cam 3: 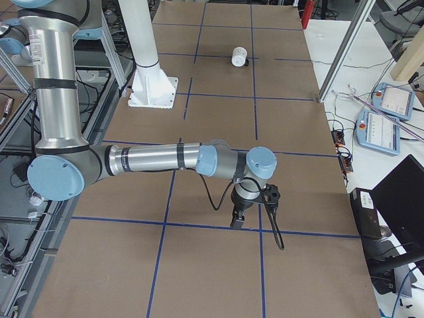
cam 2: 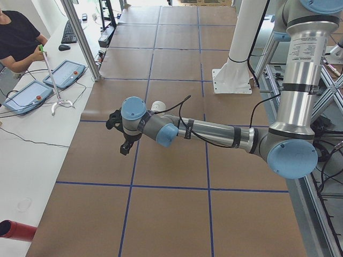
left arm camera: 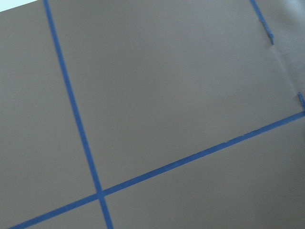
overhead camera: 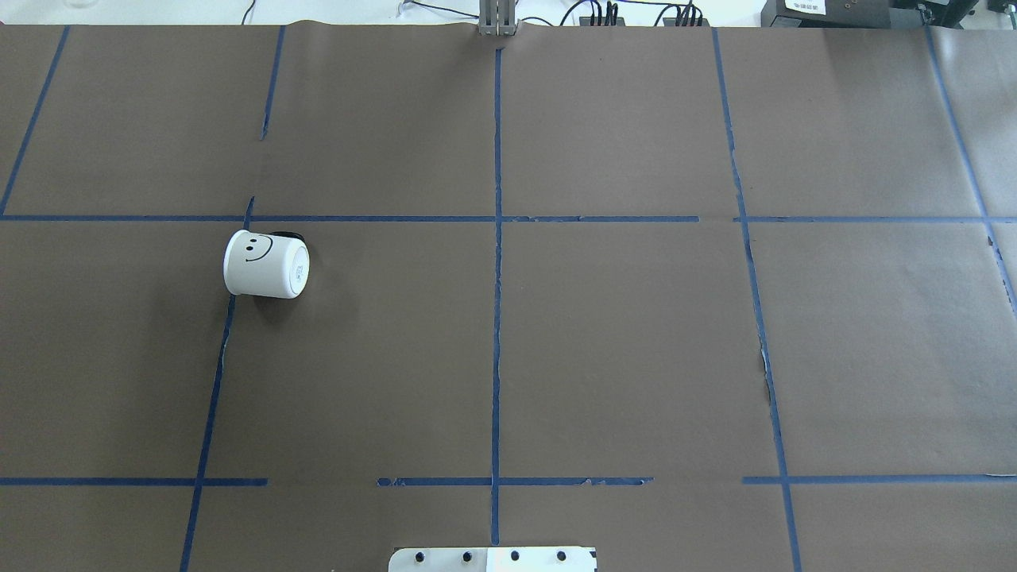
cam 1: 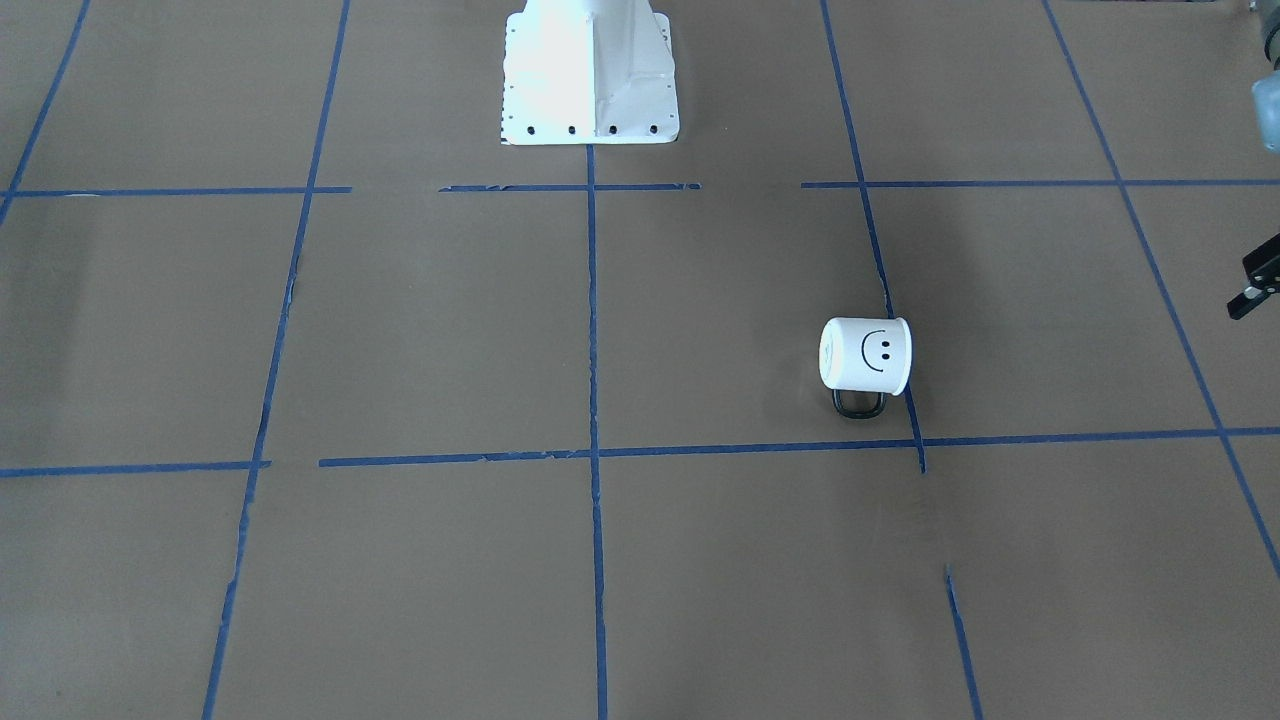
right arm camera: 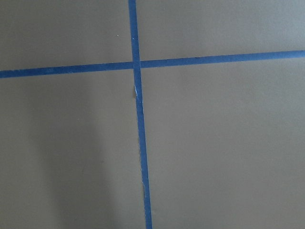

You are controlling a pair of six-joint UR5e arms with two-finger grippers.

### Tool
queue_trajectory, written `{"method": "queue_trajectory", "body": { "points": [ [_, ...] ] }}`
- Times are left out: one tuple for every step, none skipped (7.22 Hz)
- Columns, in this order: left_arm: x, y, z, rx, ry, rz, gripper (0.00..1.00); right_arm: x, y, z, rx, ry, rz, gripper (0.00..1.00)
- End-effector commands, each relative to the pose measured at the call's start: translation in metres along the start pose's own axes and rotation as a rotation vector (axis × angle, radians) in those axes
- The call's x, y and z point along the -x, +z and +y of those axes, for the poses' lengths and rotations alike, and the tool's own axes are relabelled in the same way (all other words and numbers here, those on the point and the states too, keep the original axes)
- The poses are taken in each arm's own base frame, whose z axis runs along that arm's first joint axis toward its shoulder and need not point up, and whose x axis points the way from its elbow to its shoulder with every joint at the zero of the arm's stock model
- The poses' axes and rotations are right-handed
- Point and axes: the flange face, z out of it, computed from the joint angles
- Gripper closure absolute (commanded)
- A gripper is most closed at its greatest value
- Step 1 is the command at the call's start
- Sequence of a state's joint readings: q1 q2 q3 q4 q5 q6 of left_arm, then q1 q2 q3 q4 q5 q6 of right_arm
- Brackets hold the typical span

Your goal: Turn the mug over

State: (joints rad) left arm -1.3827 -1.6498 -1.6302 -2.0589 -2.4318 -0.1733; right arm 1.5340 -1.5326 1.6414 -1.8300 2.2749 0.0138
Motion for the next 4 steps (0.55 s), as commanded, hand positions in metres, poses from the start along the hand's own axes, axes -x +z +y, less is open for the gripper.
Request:
{"method": "queue_trajectory", "body": {
  "points": [
    [-0.051, 0.044, -0.002, -0.053, -0.073, 0.111, 0.0, 0.0, 0.0, 0.0, 0.0, 0.0, 0.0, 0.0],
    [-0.049, 0.062, 0.008, -0.086, -0.096, 0.153, 0.0, -0.001, 0.001, 0.001, 0.001, 0.001, 0.0, 0.0],
    [-0.046, 0.076, 0.021, -0.123, -0.081, 0.194, 0.0, 0.0, 0.0, 0.0, 0.0, 0.0, 0.0, 0.0],
    [-0.064, 0.099, 0.031, -0.112, -0.125, 0.245, 0.0, 0.0, 0.0, 0.0, 0.0, 0.0, 0.0, 0.0]
  ]
}}
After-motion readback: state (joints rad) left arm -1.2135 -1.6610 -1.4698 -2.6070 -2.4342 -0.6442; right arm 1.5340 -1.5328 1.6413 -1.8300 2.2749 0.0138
